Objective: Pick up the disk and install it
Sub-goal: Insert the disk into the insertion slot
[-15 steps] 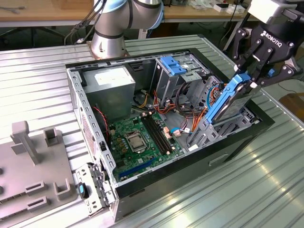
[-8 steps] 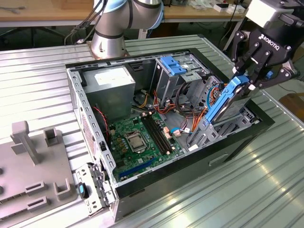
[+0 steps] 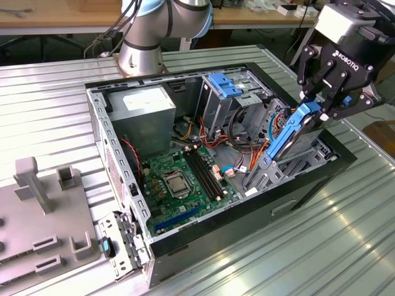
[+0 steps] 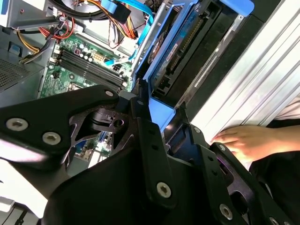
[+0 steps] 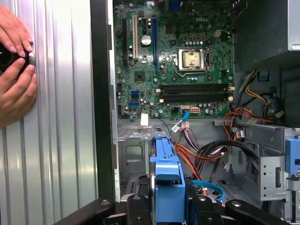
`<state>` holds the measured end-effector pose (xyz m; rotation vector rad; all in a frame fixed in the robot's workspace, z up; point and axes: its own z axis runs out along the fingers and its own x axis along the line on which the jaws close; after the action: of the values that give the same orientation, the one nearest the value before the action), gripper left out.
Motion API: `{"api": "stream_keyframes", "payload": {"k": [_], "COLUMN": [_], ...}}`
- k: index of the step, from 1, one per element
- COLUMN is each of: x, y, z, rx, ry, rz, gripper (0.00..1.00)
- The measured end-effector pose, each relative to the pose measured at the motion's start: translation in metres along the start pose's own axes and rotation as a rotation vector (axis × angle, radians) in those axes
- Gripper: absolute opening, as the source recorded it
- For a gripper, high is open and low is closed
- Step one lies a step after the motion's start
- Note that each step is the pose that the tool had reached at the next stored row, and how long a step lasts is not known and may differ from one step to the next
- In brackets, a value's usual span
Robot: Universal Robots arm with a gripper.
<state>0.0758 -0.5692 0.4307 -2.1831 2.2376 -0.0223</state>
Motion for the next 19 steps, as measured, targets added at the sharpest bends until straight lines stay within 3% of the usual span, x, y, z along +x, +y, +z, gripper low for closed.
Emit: {"api": "stream_keyframes", "payload": {"k": [9, 14, 19], "x": [0.0000, 0.0000, 0.0000], "y": [0.0003, 0.0005, 0.0007], "z": [0.0125, 0.0262, 0.0352], "rx": [-0.0006, -0.0006, -0.0006], "ry": [0.0000, 0.0000, 0.0000], "rz": [-0.001, -0.002, -0.003], "gripper": [0.37, 0.37, 0.37]}}
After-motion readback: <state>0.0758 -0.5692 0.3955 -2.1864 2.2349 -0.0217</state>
